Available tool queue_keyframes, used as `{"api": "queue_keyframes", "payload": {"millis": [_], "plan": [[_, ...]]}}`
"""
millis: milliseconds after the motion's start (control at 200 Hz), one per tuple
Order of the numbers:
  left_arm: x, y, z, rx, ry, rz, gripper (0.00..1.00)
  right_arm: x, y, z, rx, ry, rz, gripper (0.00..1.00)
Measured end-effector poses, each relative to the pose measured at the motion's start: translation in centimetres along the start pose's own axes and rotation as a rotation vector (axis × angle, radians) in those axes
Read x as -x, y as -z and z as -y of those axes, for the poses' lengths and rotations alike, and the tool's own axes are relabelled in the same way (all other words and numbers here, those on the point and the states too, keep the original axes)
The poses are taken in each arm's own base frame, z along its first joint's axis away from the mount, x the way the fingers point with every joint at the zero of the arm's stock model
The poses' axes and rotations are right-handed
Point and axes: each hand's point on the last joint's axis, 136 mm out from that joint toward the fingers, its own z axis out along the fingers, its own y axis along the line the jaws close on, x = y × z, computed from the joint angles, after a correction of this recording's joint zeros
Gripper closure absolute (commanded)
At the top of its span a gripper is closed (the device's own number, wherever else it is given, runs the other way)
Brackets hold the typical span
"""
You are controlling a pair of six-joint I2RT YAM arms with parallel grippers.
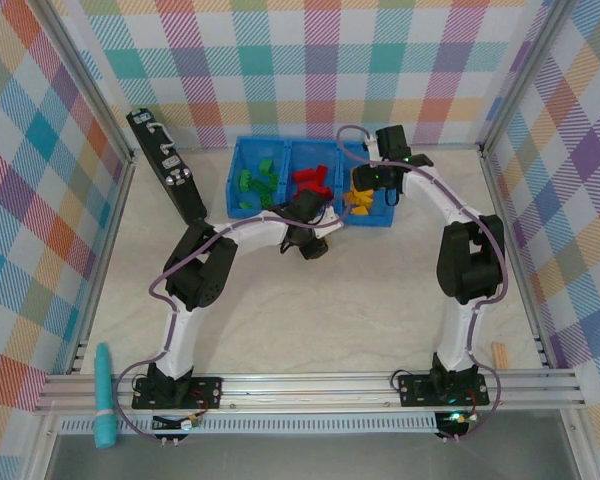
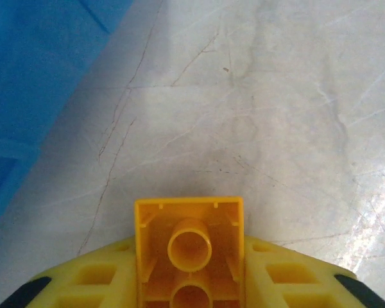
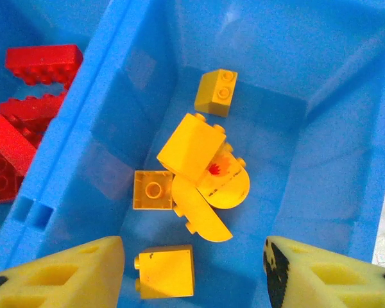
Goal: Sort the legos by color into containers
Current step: Pick up the lego from the center of the table.
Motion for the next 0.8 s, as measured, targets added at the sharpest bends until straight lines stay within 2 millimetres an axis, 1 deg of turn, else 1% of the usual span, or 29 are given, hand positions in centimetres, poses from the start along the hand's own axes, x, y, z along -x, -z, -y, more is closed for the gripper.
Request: {"api": "queue_keyframes", "payload": {"millis": [125, 310, 460, 675, 745, 800], "plan": [[-0.1, 0.0, 0.1, 0.0, 0.024, -0.003, 0.79, -0.8, 0.0, 0.6, -0.015, 0.0, -0.015, 0.4], [-0.5, 0.3, 0.6, 0.004, 0.055, -0.027, 0.84, -0.9, 1.4, 1.8, -0.037, -0.011, 0.007, 0.39], [-1.5, 1.0, 2.1, -0.014, 0.068, -0.077, 0.85, -1.6, 3.3, 2.7, -0.051, -0.024, 0.032, 0.39], [-2.7, 2.3, 4.8, -0.049, 0.088, -0.159, 0.86, -3.7, 5.9, 3.8, -0.074, -0.042, 0.043, 0.38], [-2.7, 2.9, 5.4, -0.057, 0.097, -0.172, 0.86, -4.5, 6.6, 4.1, -0.08, -0.052, 0.042, 0.37], [-2.2, 3.6, 5.6, -0.06, 0.101, -0.171, 0.86, -4.9, 7.1, 4.4, -0.086, -0.06, 0.044, 0.37]]}}
